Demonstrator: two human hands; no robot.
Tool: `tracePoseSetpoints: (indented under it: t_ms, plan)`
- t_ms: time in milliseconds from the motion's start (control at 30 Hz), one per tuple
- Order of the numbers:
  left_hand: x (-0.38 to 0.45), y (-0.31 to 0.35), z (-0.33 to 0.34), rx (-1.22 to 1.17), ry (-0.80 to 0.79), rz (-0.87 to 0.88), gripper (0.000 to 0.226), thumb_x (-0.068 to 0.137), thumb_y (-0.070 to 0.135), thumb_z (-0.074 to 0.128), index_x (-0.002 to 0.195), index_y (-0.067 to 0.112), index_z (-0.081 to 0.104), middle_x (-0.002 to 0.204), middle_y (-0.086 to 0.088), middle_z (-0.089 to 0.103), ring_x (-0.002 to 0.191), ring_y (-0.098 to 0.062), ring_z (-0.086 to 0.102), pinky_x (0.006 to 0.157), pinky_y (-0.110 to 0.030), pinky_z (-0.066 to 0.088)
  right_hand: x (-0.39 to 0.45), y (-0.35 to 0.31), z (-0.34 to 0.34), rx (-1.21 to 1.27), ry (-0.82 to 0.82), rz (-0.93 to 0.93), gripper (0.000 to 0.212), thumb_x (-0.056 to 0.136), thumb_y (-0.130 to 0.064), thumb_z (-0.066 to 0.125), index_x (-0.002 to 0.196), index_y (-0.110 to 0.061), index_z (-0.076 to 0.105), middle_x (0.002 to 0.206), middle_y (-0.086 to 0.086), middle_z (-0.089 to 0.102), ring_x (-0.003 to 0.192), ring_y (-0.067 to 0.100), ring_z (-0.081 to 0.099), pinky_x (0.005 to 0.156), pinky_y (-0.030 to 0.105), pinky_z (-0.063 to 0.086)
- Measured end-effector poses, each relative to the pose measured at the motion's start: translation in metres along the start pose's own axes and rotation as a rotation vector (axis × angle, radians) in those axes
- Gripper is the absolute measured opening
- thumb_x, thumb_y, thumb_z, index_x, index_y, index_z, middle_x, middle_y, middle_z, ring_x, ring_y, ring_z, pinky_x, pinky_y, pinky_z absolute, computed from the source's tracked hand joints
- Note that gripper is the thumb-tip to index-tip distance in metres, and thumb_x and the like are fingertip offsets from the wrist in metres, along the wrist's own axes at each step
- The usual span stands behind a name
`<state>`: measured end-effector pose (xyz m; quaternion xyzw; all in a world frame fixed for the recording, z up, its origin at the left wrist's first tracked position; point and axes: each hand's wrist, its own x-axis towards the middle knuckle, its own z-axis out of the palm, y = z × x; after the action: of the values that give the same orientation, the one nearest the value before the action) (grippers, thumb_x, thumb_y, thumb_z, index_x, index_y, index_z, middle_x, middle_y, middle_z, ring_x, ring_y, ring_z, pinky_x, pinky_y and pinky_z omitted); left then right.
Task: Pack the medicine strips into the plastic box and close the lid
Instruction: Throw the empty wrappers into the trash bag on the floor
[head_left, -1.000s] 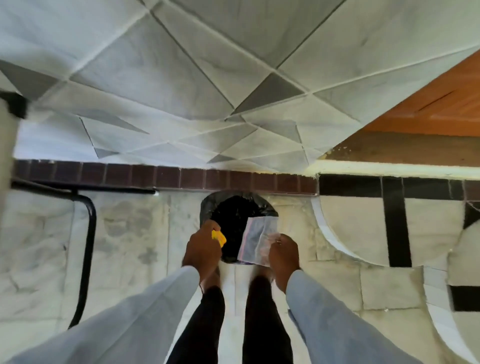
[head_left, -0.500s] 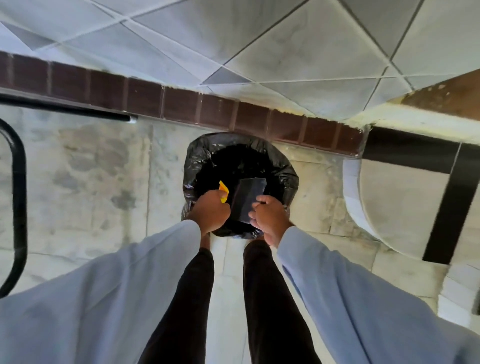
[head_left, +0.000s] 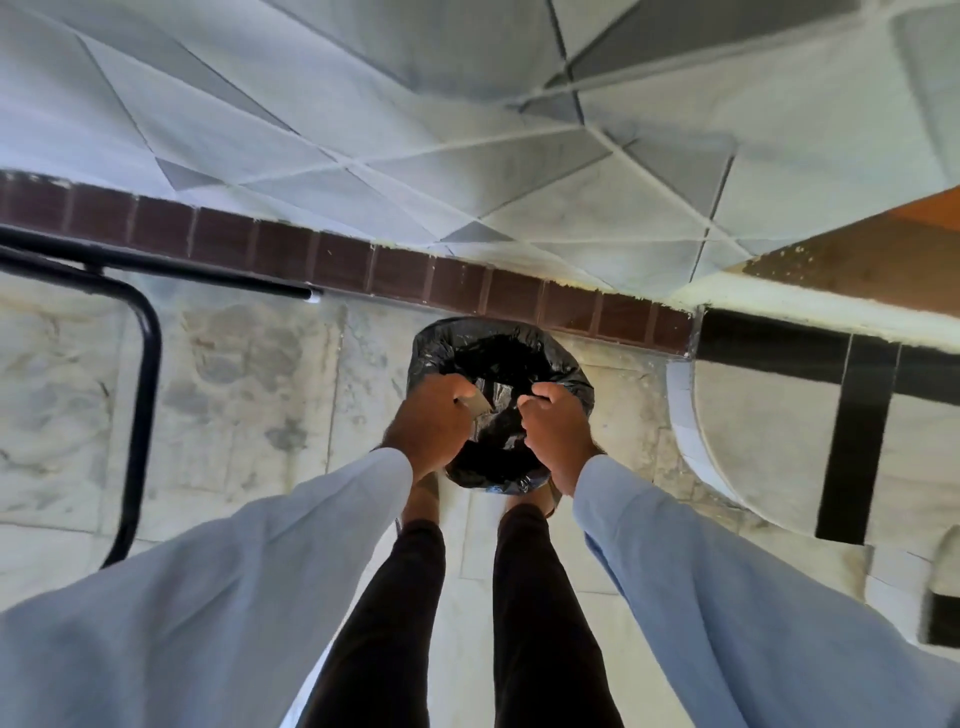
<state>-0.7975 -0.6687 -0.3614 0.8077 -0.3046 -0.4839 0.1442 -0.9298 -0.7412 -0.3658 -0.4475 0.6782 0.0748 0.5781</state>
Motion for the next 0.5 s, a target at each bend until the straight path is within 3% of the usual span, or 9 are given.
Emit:
tracePoseSetpoints:
  t_ms: [133,233,367,500]
  plan:
    - [-0.052,0.068,-0.077,0.026,0.102,0.211,0.035,0.09,0.011,0.042,0.116,0.016,0.064,0.125,-0.007,0.061,0.114,-0.022,0.057,0.097,-0.031,0.046,-0.089,-0.083,-0.023,-0.08,0.11,-0.254,0.039,0.092,-0.028,0.053,0.129,-0.014,0.054,0.128,0.006,0.061,0.117,0.024,0.057,0.094,0.031,0.043]
    - [-0.099,0.117,-0.141,0.018,0.214,0.329,0.031,0.09,0.012,0.044,0.112,0.018,0.064,0.124,-0.006,0.059,0.114,-0.023,0.055,0.1,-0.036,0.045,-0.163,-0.14,-0.041,-0.056,0.198,-0.459,0.032,0.093,-0.026,0.053,0.123,-0.017,0.056,0.119,0.005,0.065,0.104,0.02,0.061,0.087,0.026,0.044]
    - [-0.18,0.163,-0.221,0.003,0.443,0.543,0.025,0.088,0.01,0.047,0.101,0.023,0.064,0.111,-0.003,0.061,0.104,-0.023,0.058,0.096,-0.038,0.046,-0.277,-0.197,-0.065,-0.053,0.347,-0.751,0.027,0.094,-0.027,0.054,0.119,-0.018,0.057,0.097,-0.003,0.065,0.085,0.013,0.058,0.059,0.0,0.035]
    - [-0.277,0.185,-0.287,0.009,0.623,0.785,0.022,0.087,0.014,0.049,0.099,0.021,0.066,0.102,-0.003,0.064,0.096,-0.024,0.061,0.091,-0.042,0.049,-0.39,-0.221,-0.075,-0.046,0.427,-1.016,0.026,0.092,-0.028,0.058,0.117,-0.019,0.058,0.094,-0.001,0.066,0.08,0.013,0.062,0.075,0.021,0.045]
